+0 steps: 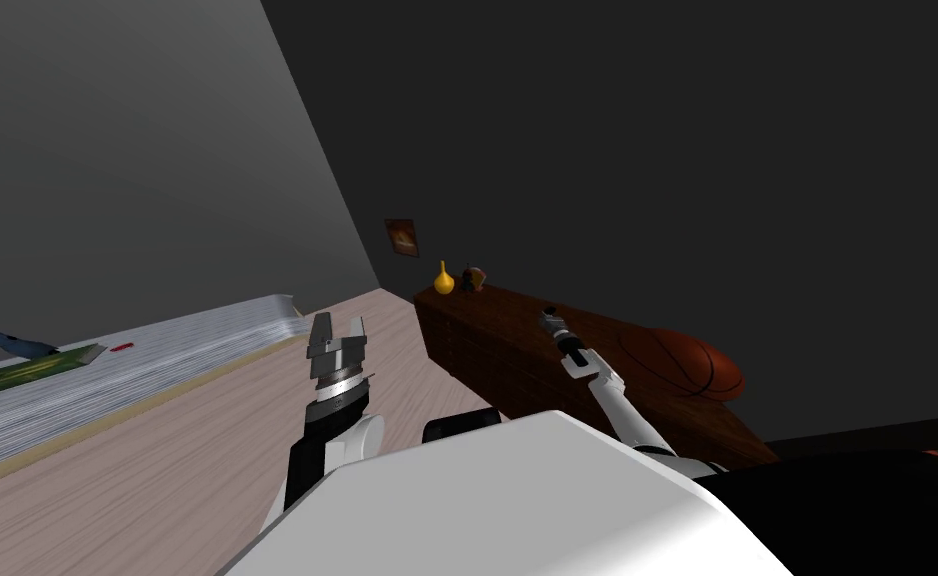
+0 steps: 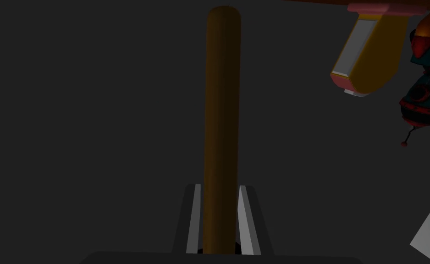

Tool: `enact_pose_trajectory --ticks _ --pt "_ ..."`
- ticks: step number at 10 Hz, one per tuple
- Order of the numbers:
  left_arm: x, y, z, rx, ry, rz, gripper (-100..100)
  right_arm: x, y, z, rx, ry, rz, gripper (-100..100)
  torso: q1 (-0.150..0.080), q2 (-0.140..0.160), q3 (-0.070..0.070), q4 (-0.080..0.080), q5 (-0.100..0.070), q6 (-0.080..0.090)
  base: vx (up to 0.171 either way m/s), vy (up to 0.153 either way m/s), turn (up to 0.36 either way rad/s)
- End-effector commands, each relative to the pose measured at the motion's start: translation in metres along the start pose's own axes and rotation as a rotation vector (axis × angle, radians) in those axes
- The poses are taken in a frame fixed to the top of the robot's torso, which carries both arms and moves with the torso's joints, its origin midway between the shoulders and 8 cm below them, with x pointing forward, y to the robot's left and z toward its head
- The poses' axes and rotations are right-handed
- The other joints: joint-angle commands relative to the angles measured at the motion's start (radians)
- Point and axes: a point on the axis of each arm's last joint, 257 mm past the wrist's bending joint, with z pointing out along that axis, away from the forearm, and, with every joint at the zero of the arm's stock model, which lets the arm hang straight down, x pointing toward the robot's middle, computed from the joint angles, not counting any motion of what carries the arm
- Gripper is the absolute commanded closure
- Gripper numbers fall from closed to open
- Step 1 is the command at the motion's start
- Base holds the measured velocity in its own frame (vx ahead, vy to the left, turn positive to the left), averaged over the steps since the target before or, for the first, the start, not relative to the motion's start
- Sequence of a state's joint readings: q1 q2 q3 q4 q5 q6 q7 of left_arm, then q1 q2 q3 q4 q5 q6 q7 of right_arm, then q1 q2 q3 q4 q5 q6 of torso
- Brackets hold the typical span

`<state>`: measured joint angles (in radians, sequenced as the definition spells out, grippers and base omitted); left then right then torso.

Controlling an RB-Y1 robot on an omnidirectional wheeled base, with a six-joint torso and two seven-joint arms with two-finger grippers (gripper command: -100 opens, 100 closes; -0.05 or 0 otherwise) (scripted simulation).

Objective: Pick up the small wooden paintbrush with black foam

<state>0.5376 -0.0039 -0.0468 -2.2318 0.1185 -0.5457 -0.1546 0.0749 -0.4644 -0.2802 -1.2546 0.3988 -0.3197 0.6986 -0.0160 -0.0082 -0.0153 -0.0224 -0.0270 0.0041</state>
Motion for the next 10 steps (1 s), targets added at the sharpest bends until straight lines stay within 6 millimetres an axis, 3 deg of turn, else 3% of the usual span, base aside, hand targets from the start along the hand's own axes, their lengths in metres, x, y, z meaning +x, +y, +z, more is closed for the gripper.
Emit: enact_pose_trajectory --ticks 1,4,5,7,9,10 --pt "0.000 0.000 0.000 0.000 0.000 0.000 0 0.016 -0.003 -0.016 0.032 0.037 0.004 100 0.000 0.000 0.000 0.000 0.000 0.000 0.035 -0.032 -0.059" --pt "0.000 0.000 0.000 0.000 0.000 0.000 0 -0.010 0.010 -0.012 0.005 -0.014 -0.004 100 -0.001 -0.001 0.000 0.000 0.000 0.001 0.018 -0.016 -0.021" --pt "0.000 0.000 0.000 0.000 0.000 0.000 0 0.009 0.002 -0.029 0.045 0.027 -0.002 100 0.000 0.000 0.000 0.000 0.001 0.000 0.031 -0.032 -0.051" --pt "0.000 0.000 0.000 0.000 0.000 0.000 0 -0.017 0.014 -0.025 0.020 -0.023 -0.010 100 -0.002 -0.001 0.000 0.000 0.000 0.002 0.026 -0.024 -0.038" --pt "0.000 0.000 0.000 0.000 0.000 0.000 0 -0.015 0.010 -0.023 0.023 -0.019 -0.010 100 0.000 0.000 0.000 0.000 0.000 0.000 0.003 -0.003 0.007" --pt "0.000 0.000 0.000 0.000 0.000 0.000 0 -0.016 0.011 -0.023 0.021 -0.022 -0.012 0 0.000 0.000 0.000 0.000 0.000 0.001 0.000 0.000 0.000"
